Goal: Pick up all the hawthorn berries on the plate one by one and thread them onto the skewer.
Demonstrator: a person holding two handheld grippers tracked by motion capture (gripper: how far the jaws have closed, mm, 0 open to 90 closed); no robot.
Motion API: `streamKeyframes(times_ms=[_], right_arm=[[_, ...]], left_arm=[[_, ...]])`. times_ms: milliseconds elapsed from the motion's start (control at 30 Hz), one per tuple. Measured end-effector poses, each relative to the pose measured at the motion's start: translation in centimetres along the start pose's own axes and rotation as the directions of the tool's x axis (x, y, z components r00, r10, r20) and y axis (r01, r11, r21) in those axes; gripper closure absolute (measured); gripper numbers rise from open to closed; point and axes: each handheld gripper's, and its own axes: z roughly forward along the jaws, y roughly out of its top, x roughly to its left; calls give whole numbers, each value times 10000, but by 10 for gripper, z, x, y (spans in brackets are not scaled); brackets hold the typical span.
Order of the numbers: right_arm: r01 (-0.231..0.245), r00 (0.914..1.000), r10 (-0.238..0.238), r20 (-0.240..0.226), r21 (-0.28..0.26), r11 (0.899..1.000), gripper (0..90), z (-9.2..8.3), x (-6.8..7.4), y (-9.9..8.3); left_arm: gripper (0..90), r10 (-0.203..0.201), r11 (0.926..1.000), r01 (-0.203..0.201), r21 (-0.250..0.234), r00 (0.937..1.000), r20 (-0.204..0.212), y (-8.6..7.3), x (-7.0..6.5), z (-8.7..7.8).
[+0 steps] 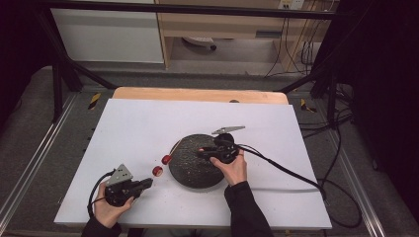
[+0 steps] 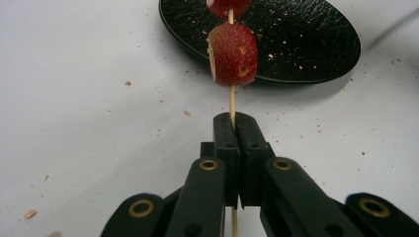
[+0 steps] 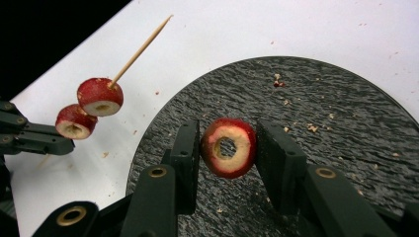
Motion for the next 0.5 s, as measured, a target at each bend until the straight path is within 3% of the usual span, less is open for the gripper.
streamKeyframes(times_ms=[133, 267, 500], right_arm=[[-217, 9998, 216, -26, -566, 9982, 633, -4, -2, -10], [-639, 9979, 615, -224, -1305, 9894, 633, -8, -6, -17], [-1525, 9879, 1397, -670, -2600, 9535, 633, -12, -9, -27]], left_arm=[[886, 10, 10000, -10, 2, 10000, 8, 1, -2, 2], [886, 59, 10000, -59, 6, 10000, 4, 1, -4, 3], [886, 88, 10000, -88, 19, 10000, 4, 2, -8, 5]])
